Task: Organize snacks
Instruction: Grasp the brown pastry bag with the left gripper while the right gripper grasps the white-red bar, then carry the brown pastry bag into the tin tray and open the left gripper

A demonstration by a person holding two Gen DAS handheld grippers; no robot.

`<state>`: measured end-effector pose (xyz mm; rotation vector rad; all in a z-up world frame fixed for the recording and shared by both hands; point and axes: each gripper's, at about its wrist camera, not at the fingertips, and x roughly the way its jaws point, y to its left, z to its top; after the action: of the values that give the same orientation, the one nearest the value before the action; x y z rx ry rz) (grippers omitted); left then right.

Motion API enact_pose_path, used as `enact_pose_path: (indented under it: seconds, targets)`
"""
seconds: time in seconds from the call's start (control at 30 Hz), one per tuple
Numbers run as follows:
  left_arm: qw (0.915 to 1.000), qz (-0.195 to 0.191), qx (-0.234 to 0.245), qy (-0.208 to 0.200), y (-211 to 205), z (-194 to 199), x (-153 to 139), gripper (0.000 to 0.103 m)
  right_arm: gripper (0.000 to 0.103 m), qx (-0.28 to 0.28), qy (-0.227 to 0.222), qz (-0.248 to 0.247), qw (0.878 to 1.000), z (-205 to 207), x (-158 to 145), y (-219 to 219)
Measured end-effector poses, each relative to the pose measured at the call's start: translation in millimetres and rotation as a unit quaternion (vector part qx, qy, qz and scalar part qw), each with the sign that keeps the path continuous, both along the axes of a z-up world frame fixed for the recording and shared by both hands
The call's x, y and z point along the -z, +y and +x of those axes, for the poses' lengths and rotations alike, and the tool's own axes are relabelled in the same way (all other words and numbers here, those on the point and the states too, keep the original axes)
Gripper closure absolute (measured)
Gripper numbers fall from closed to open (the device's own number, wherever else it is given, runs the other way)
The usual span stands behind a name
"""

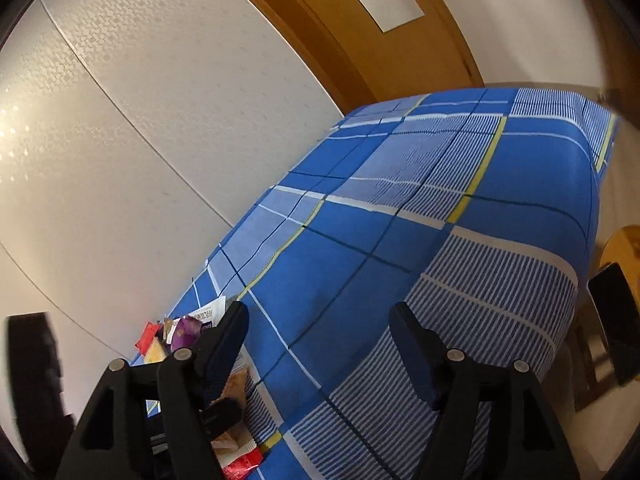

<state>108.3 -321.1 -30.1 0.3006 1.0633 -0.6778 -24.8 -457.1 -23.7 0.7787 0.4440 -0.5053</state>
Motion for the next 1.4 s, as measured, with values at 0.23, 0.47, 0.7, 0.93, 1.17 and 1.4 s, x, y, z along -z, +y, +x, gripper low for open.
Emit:
enact_pose_path:
  seconds: [0.23, 0.47, 0.7, 0.93, 1.17, 1.4]
  targets:
    - [0.9966, -0.059, -0.057, 0.014, 51, 19, -2, 0.042, 0.030, -0.036, 0.018, -0.007, 0.999, 7, 1, 13]
    - [0.9862, -0.083, -0.141, -0.021, 133, 14, -10, 0.042, 0.029, -0.116, 0.061, -0.005, 0.991, 8, 6, 58]
    - [0.9824, -0.075, -0.168, -0.034, 178, -17, 6, 0.042, 0.043, -0.209, 0.108, -0.042, 0.971, 19, 11, 120]
    - [0.9821, -0.066, -0.166, -0.059, 183, -31, 13, 0.043, 0.053, -0.252, 0.157, -0.137, 0.945, 51, 14, 148]
    - [0.9839, -0.056, -0.160, -0.057, 182, -31, 13, 0.042, 0.053, -0.246, 0.173, -0.222, 0.928, 74, 19, 147]
    - [0.9879, -0.048, -0.128, -0.074, 174, -32, 15, 0.043, 0.065, -0.239, 0.138, -0.184, 0.943, 62, 13, 133]
